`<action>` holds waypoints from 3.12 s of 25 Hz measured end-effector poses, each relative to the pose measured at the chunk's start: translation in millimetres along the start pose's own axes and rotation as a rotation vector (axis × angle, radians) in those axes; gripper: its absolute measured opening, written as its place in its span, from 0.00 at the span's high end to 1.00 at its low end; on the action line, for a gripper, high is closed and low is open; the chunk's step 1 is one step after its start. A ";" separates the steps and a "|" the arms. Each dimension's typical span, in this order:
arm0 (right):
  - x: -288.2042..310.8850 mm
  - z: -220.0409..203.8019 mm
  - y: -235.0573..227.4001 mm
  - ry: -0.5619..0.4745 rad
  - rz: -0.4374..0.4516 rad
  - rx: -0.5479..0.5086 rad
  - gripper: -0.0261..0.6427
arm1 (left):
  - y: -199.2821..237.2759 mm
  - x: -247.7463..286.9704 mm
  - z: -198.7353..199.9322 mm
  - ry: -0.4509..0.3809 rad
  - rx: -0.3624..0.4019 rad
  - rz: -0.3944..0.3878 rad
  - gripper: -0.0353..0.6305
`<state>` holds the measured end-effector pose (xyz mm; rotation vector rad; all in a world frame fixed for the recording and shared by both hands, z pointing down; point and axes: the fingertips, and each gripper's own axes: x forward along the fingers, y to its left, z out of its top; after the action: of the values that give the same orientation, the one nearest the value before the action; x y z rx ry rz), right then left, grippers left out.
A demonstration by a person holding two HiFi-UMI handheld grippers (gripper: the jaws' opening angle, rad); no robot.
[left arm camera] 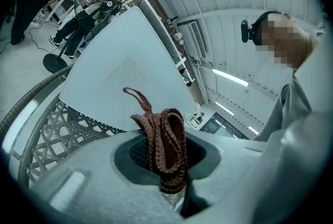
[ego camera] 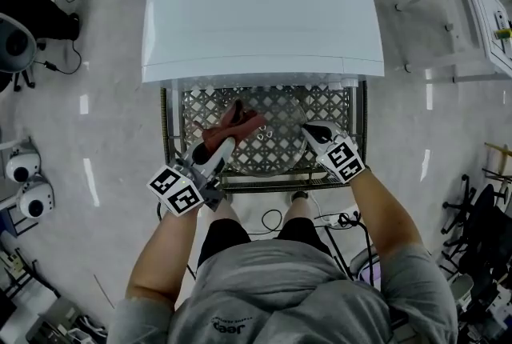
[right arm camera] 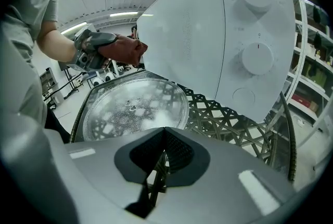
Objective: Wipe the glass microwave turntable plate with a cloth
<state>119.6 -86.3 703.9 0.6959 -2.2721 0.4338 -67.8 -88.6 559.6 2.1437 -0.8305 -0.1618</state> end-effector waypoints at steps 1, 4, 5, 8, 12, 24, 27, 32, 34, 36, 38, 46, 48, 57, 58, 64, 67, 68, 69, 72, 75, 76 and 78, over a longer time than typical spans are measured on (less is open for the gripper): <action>0.3 0.7 -1.2 -0.006 -0.001 0.001 0.95 | 1.3 0.3 -0.6 0.001 0.001 0.001 0.84; 1.4 2.5 -2.0 -0.030 -0.002 -0.012 0.95 | 5.4 1.5 -2.4 0.002 0.002 0.006 0.84; 1.7 2.8 -1.8 -0.036 -0.001 -0.019 0.95 | 6.6 2.3 -2.7 0.003 0.005 0.009 0.84; 1.7 2.8 -1.4 -0.039 -0.005 -0.043 0.95 | 9.2 9.5 -5.1 0.025 0.040 0.024 0.84; 1.9 2.4 0.1 -0.034 -0.012 -0.079 0.95 | 5.8 41.5 -16.2 0.123 0.194 0.028 0.84; 0.6 3.4 1.1 -0.051 -0.023 -0.109 0.95 | -1.5 176.1 -79.6 0.454 0.755 -0.032 0.84; 1.0 3.9 0.8 -0.058 -0.024 -0.108 0.95 | 14.3 188.7 -93.7 0.530 0.842 -0.004 0.84; 1.5 2.4 0.6 -0.057 -0.027 -0.113 0.95 | 34.7 191.5 -101.0 0.629 1.010 0.040 0.84; 1.6 2.7 0.9 -0.054 -0.029 -0.115 0.95 | 39.6 187.2 -100.2 0.654 1.054 0.050 0.84; 1.9 3.0 0.7 -0.051 -0.029 -0.116 0.95 | 44.6 180.8 -97.8 0.664 1.063 0.066 0.84; 1.8 2.7 0.1 -0.048 -0.030 -0.114 0.95 | 50.0 173.6 -94.9 0.664 1.059 0.086 0.84; 1.6 2.6 1.5 -0.036 -0.039 -0.112 0.95 | 78.9 127.5 -71.9 0.666 1.043 0.190 0.84; 2.2 2.4 0.8 -0.032 -0.040 -0.115 0.95 | 88.9 112.8 -63.5 0.661 1.031 0.228 0.84; 2.9 1.1 0.2 -0.015 -0.045 -0.119 0.95 | 117.7 50.3 -35.9 0.634 0.940 0.362 0.84; 3.1 0.6 0.2 -0.014 -0.045 -0.119 0.95 | 119.1 47.1 -34.5 0.630 0.929 0.372 0.84; 2.6 1.2 0.5 -0.022 -0.049 -0.114 0.95 | 96.3 46.2 -28.7 0.581 0.894 0.329 0.84; 1.7 1.7 0.4 -0.033 -0.053 -0.104 0.95 | 65.4 62.1 -29.1 0.530 0.887 0.264 0.84; 1.3 1.7 0.6 -0.036 -0.054 -0.103 0.95 | 53.7 69.7 -32.1 0.515 0.879 0.233 0.84; 1.2 2.0 1.1 -0.038 -0.054 -0.105 0.95 | 42.2 78.1 -36.7 0.503 0.869 0.200 0.84; 2.0 2.9 1.8 -0.045 -0.051 -0.114 0.95 | 11.5 106.9 -58.3 0.494 0.858 0.105 0.84; 2.4 2.4 1.5 -0.053 -0.051 -0.118 0.95 | -13.1 137.8 -83.9 0.501 0.870 0.022 0.84; 2.2 2.6 1.8 -0.057 -0.052 -0.117 0.95 | -18.8 146.6 -92.2 0.506 0.875 0.001 0.84; 1.5 3.6 2.3 -0.063 -0.054 -0.116 0.95 | -23.3 160.8 -106.9 0.525 0.880 -0.020 0.84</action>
<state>115.4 -86.7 702.2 0.7190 -2.3114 0.2555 108.9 -107.1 638.8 2.7868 -0.6099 0.8754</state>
